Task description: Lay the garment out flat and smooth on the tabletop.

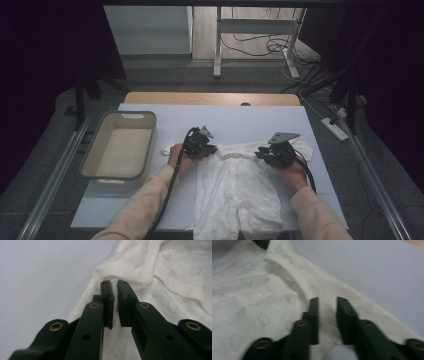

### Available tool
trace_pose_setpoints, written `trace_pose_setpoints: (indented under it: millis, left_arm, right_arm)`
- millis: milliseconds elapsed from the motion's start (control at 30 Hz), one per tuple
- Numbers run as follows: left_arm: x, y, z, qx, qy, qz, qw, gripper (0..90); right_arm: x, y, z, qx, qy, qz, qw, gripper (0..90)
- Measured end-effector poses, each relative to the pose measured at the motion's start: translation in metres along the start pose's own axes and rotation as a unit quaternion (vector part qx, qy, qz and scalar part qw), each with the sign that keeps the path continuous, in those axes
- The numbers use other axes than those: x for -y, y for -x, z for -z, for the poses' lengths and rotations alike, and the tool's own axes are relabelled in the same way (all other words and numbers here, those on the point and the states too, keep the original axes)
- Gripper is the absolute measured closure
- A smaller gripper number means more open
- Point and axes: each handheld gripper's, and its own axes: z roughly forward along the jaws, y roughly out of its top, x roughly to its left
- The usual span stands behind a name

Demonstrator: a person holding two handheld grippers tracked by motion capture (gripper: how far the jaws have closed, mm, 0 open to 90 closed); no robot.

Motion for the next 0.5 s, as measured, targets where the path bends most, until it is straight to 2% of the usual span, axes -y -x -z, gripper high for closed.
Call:
trace_pose_setpoints:
  millis: [67,133,200,267,367,400,500]
  left_arm:
    - [0.000,-0.001,0.001,0.003,0.001,0.001,1.0000,82.1]
    - [0.001,-0.002,0.002,0.006,0.002,0.003,1.0000,82.0]
    - [0.001,-0.002,0.003,0.007,0.004,0.003,1.0000,82.0]
    - [0.001,-0.003,0.004,0.006,0.006,0.003,1.0000,81.9]
    - [0.000,-0.003,0.006,0.007,0.009,0.002,0.9999,82.0]
    - [0.000,-0.003,0.006,0.008,0.010,0.001,0.9999,82.0]
    - [0.000,-0.005,0.009,0.011,0.018,0.005,0.9998,82.0]
  right_arm:
    - [0.000,-0.002,-0.003,0.005,-0.011,0.005,0.9999,55.8]
    - [0.000,-0.004,-0.008,0.001,-0.028,0.007,0.9996,54.5]
    - [0.001,-0.006,-0.013,0.011,-0.043,0.019,0.9988,56.2]
    - [0.002,-0.007,-0.018,0.023,-0.048,0.025,0.9983,61.4]
    - [0.001,-0.006,-0.021,0.030,-0.055,0.032,0.9976,83.8]
    - [0.001,-0.005,-0.021,0.031,-0.054,0.029,0.9977,88.4]
    - [-0.003,-0.002,-0.016,0.028,-0.044,0.026,0.9983,88.8]
